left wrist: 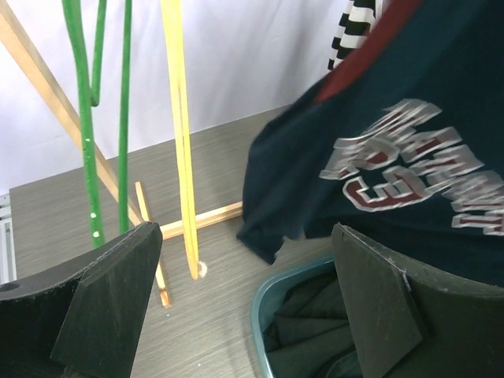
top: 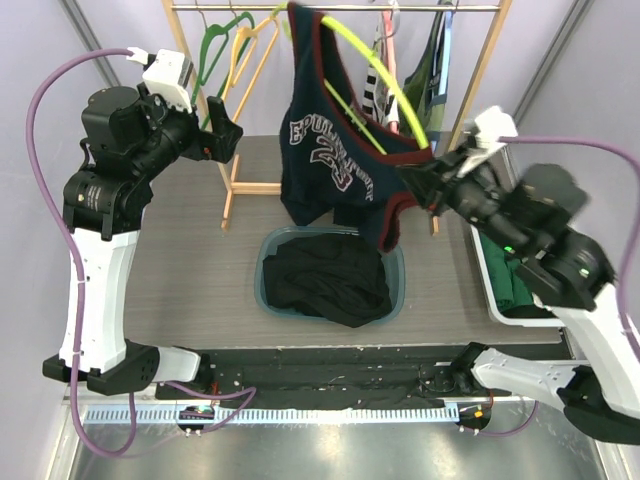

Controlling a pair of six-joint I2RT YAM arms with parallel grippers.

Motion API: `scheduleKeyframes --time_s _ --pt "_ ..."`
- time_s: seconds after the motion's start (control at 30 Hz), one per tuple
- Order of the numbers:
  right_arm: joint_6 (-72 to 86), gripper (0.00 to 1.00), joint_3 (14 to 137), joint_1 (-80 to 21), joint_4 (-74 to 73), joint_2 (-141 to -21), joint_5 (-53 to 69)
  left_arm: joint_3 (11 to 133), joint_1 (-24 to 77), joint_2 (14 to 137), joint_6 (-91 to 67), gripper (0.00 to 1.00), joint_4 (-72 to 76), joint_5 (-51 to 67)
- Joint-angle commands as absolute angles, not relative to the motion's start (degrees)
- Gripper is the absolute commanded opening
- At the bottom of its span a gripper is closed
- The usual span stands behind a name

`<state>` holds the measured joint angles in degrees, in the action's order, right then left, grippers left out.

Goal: Remove the tank top from the hanger
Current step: Pick up the hanger from the clothesline.

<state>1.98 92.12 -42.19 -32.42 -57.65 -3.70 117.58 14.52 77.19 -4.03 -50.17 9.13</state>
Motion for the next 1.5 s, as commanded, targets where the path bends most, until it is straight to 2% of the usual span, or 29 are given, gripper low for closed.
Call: scheduleKeyframes --time_s 0.0,0.3,0.8,1.13,1.47 --pt "0.7 0.01 99.6 -42.2 -21.5 -53.4 2.1 118.7 14.2 77.0 -3.8 0.94 -49.0 11.1" --pt "1.1 0.01 103.5 -42.3 -16.8 -52.3 3.7 117.8 14.3 76.6 -3.3 0.93 -49.3 11.4" --pt "2.2 0.01 108.7 -42.3 -19.2 -51.2 3.7 118.3 14.3 77.3 -4.0 0.92 -49.4 12.6" --pt "4.3 0.01 118.5 -42.3 -19.2 -55.4 8.7 118.7 14.3 78.0 -4.2 0.92 -49.2 12.8" --pt "3.9 0.01 117.0 -42.4 -21.0 -56.9 7.2 118.8 14.2 78.4 -4.0 0.92 -49.5 12.9"
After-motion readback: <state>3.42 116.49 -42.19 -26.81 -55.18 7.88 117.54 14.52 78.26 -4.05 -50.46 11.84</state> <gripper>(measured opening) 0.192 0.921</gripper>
